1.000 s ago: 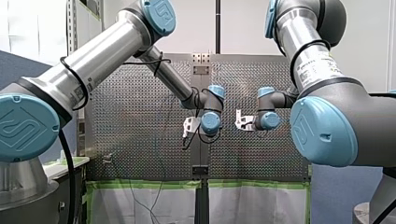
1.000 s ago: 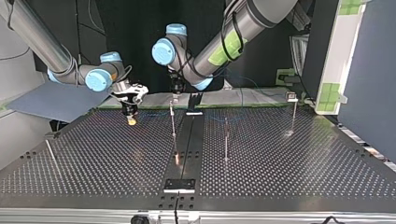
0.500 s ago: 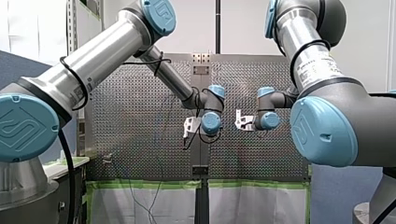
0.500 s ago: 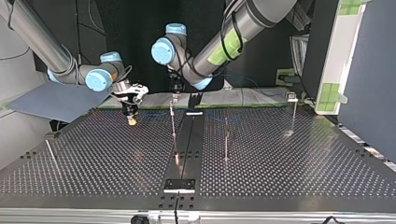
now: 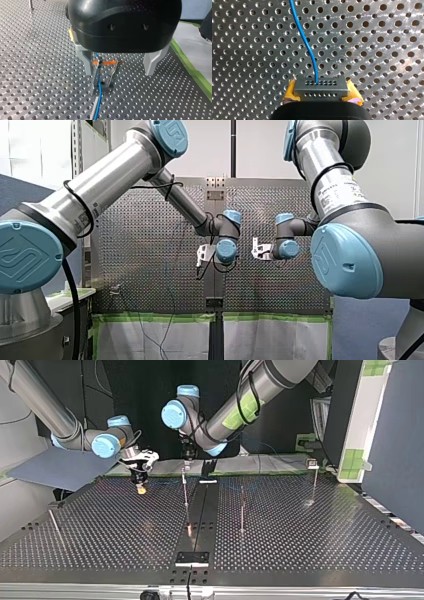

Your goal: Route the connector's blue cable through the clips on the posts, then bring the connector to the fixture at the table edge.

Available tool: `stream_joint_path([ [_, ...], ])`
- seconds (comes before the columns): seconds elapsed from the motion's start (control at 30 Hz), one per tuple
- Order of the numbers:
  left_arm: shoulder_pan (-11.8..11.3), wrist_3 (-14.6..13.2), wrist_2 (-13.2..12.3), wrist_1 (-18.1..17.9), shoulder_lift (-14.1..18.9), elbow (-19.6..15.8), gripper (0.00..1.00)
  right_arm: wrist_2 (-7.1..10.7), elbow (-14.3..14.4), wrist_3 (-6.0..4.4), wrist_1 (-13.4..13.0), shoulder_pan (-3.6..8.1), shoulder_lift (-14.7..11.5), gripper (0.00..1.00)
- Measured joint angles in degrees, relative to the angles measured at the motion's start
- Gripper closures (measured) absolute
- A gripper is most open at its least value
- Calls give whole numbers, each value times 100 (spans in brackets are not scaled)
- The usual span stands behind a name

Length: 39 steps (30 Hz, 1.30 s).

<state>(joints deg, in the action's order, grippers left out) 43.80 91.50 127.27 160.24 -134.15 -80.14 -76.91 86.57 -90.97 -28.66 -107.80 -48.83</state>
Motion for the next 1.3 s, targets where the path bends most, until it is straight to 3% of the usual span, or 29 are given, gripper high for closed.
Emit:
stream_joint_path([
  [0.53,51,-8,67,5,19,-7,0,0,-2,-1,-8,4,6,100],
  [0.83,236,-42,157,-302,382,-354,0,7,-3,1,7,6,9,100],
  [1.3,611,555,28,-1018,1099,-1072,0,9,-1,1,1,-7,13,100],
])
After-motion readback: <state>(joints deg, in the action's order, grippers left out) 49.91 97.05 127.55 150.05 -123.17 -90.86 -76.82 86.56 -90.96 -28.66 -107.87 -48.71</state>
